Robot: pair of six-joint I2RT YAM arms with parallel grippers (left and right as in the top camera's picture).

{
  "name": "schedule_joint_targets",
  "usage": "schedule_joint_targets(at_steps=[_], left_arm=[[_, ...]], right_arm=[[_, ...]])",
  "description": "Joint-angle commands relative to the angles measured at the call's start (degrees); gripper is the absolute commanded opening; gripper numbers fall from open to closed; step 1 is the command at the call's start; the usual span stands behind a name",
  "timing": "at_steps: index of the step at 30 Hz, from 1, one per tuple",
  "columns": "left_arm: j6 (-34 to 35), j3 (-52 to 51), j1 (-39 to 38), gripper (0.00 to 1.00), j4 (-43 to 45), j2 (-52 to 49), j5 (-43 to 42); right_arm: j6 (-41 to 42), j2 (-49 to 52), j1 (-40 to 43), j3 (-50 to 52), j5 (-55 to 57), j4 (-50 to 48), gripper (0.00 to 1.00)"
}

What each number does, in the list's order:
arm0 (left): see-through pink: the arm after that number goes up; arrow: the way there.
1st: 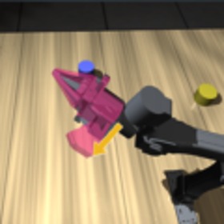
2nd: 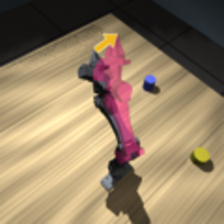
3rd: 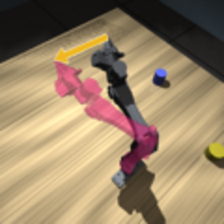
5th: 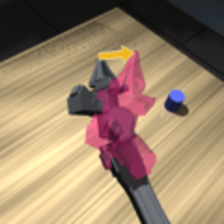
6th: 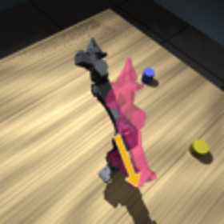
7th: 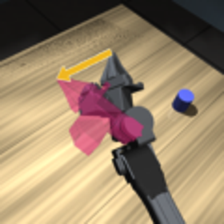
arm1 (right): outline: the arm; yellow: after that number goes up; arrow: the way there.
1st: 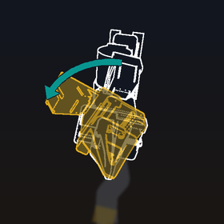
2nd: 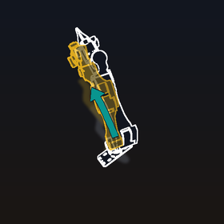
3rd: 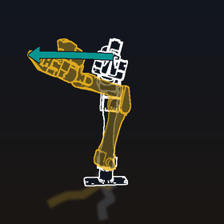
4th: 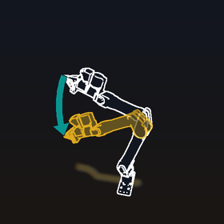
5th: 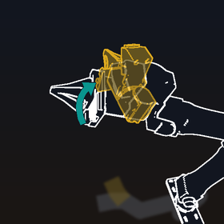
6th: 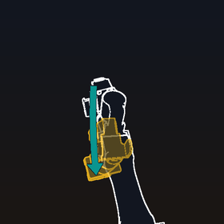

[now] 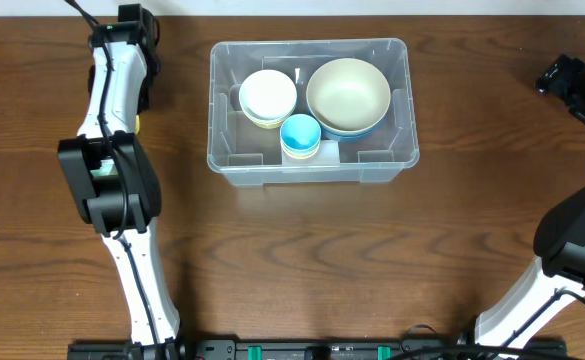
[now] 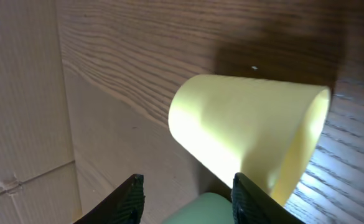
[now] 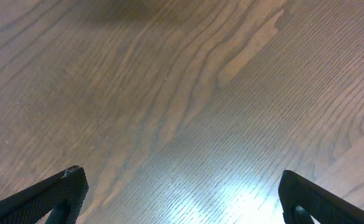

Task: Pack container
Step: 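Grasp the lying yellow cup with the left gripper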

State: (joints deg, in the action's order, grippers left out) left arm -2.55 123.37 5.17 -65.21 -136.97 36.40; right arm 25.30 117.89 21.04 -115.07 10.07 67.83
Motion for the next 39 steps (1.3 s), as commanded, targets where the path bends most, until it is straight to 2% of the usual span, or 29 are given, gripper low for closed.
schedule_joint_targets(at_steps=[1,11,27,30,39], left_arm=[[1.79,-0.2,-0.68,0.47,0.15,-0.63,0.24],[1.09,-0.22,-4.83,0.47,1.57,-0.63,3.19],[-0.85,-5.75,-3.85,0.46,5.57,-0.94,3.34],[-0.85,-5.75,-3.76,0.33,5.99,-0.96,3.34],[-0.83,-7.04,-1.64,0.33,5.99,-0.96,3.34]], right_arm=[[1.03,-0.87,-0.42,-0.2,0.42,-0.09,0.99],[1.03,-0.87,-0.42,-0.2,0.39,-0.09,0.99],[1.03,-0.87,-0.42,-0.2,0.39,-0.09,0.99],[1.03,-0.87,-0.42,-0.2,0.42,-0.11,0.99],[1.03,-0.87,-0.42,-0.2,0.42,-0.11,0.99]])
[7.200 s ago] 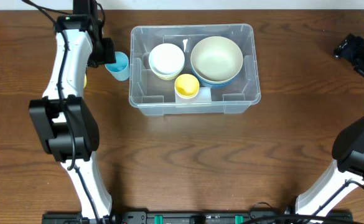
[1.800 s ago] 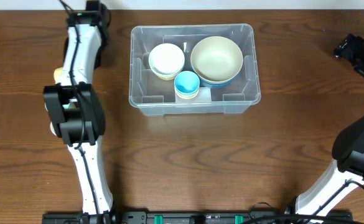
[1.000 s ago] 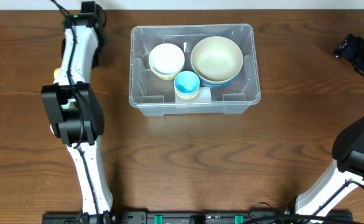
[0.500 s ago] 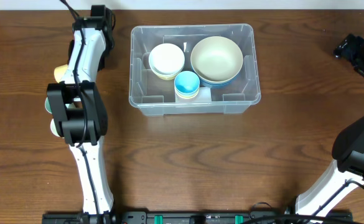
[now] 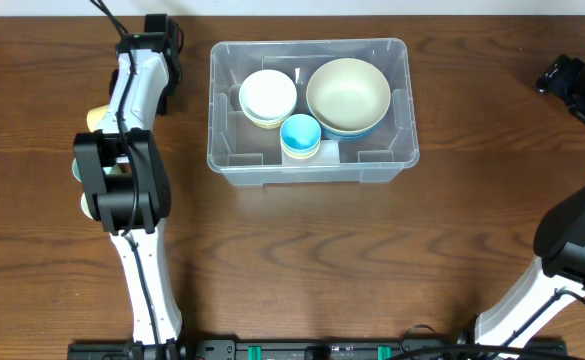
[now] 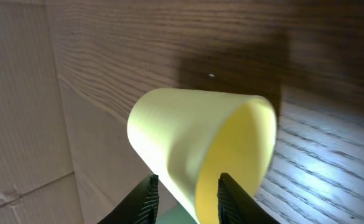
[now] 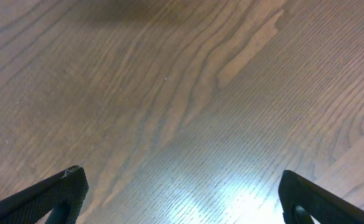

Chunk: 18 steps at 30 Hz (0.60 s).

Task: Pack container
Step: 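Grasp the lying yellow cup with the left gripper, then carry the yellow cup into the container's front left and lower it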

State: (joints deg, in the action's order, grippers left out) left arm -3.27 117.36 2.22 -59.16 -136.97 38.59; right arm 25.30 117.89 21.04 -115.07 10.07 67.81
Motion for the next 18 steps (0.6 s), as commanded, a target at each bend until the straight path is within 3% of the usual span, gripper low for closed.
schedule_joint_targets(at_steps=[1,4,8,18], left_arm=[[-0.13,-1.2,1.55,0.33,-0.02,-0.96,1.16],[-0.11,-1.53,2.25,0.31,0.22,-0.96,1.14],[-0.11,-1.53,2.89,0.06,0.9,-0.96,1.11],[2.71,0.33,2.1,0.06,0.24,-0.22,0.98]], right_arm=[[1.03,-0.87,-0.42,-0.2,0.42,-0.07,0.99],[1.03,-0.87,-0.42,-0.2,0.42,-0.07,0.99],[1.03,-0.87,-0.42,-0.2,0.42,-0.09,0.99],[1.03,-0.87,-0.42,-0.2,0.42,-0.09,0.99]])
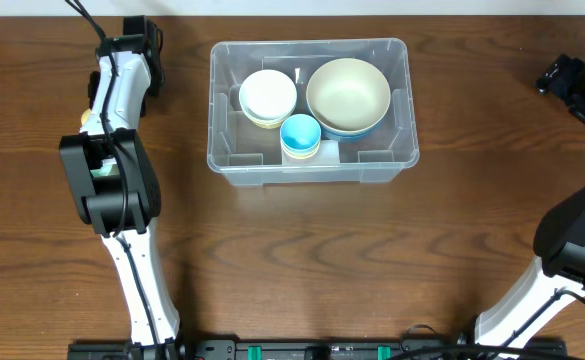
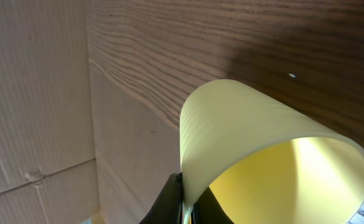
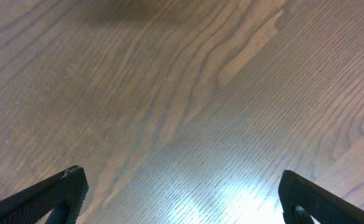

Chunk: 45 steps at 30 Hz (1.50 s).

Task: Pack container
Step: 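Carry the yellow cup into the container's front left and lower it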

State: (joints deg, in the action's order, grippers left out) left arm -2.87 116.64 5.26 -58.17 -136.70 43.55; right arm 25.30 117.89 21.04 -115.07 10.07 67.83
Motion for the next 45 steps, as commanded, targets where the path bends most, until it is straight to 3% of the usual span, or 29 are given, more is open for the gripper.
schedule_joint_targets(at_steps=[1,8,16,21,28,45], left_arm=[[3.5,2.08,-1.51,0.06,-1.33,0.31,-4.22],[6.36,5.22,-5.62,0.06,-2.62,12.35,-13.57],[6.67,5.2,-8.96,0.06,-2.67,32.17,-34.56],[6.69,5.2,-10.08,0.06,-6.47,37.86,-44.81],[4.33,3.32,-14.45,0.06,-16.65,35.54,-47.43],[1.79,1.84,-19.21,0.06,-20.94,20.06,-47.41]], right_arm=[[1.03,-0.87,-0.42,-0.2,0.42,-0.09,0.99],[1.03,-0.87,-0.42,-0.2,0.42,-0.11,0.99],[1.03,-0.87,-0.42,-0.2,0.39,-0.09,0.99],[1.03,-0.87,-0.42,-0.2,0.42,-0.09,0.99],[1.03,-0.87,-0.42,-0.2,0.42,-0.09,0.99],[1.03,-0.87,-0.42,-0.2,0.42,-0.09,0.99]])
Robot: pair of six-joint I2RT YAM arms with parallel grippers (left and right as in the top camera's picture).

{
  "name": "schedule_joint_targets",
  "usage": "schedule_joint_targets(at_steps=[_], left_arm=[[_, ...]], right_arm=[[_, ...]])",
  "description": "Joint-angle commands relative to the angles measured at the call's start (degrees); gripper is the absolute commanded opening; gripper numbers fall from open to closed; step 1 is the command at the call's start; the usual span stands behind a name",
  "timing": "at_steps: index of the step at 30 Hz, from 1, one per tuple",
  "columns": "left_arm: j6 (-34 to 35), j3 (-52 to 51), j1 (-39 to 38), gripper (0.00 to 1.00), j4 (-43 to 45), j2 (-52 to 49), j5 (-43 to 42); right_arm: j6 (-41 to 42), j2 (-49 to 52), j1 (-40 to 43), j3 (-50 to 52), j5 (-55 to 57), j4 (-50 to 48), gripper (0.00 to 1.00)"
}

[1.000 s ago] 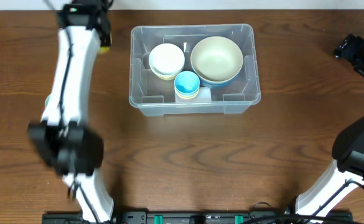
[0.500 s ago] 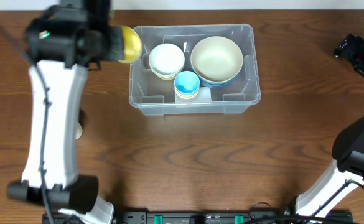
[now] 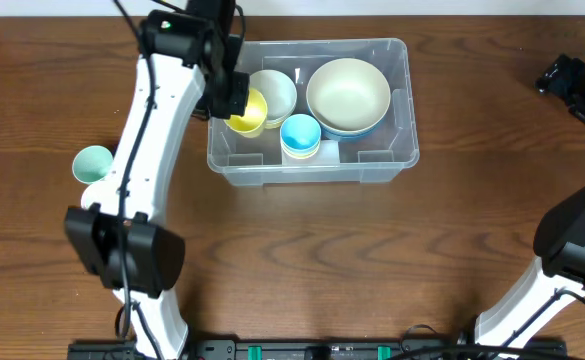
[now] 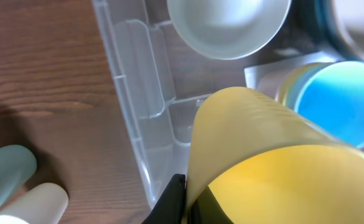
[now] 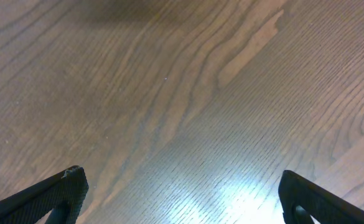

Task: Pack container
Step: 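Carry the yellow cup into the container's front left and lower it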

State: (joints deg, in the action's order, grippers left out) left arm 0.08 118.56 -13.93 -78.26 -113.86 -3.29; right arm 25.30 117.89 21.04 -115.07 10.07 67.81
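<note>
My left gripper (image 3: 227, 95) is shut on the rim of a yellow cup (image 3: 244, 110), one finger inside and one outside. It holds the cup over the left part of the clear plastic container (image 3: 402, 150). In the left wrist view the yellow cup (image 4: 275, 162) fills the lower right, pinched by the fingers (image 4: 177, 198). Below it are a white bowl (image 4: 228, 25) and a blue cup (image 4: 340, 99). Inside the container also sits a large beige bowl (image 3: 348, 95). My right gripper (image 5: 182, 205) hangs open over bare wood.
A pale green cup (image 3: 92, 163) lies on the table left of the container; the left wrist view shows this green cup (image 4: 4, 174) beside a cream cup (image 4: 38, 202). The right arm (image 3: 572, 85) stays at the far right edge.
My left gripper, shut on the yellow cup, has moved from the table's far back left to above the left part of the container. The right arm has not moved.
The yellow cup lay on its side on the table with my left fingers open beside it. Then the fingers stood closer around its rim. Then they were shut on the rim. Now the cup is held over the container.
</note>
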Motion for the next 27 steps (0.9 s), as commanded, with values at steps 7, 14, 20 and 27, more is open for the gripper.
schedule_joint_targets(at_steps=[7,14,20,27], left_arm=[[-1.49,-0.13,0.26,0.06,-3.87,-9.16,0.94],[-1.29,-0.87,0.79,0.06,-4.07,-10.8,0.94],[-1.27,-2.95,0.79,0.06,-3.3,-10.8,0.92],[-0.87,-7.87,0.81,0.06,-0.11,-10.8,0.94]], right_arm=[[1.03,-0.87,-0.42,-0.2,0.42,-0.07,0.99],[1.03,-0.87,-0.42,-0.2,0.42,-0.07,0.99],[1.03,-0.87,-0.42,-0.2,0.42,-0.07,0.99],[1.03,-0.87,-0.42,-0.2,0.39,-0.07,0.99]])
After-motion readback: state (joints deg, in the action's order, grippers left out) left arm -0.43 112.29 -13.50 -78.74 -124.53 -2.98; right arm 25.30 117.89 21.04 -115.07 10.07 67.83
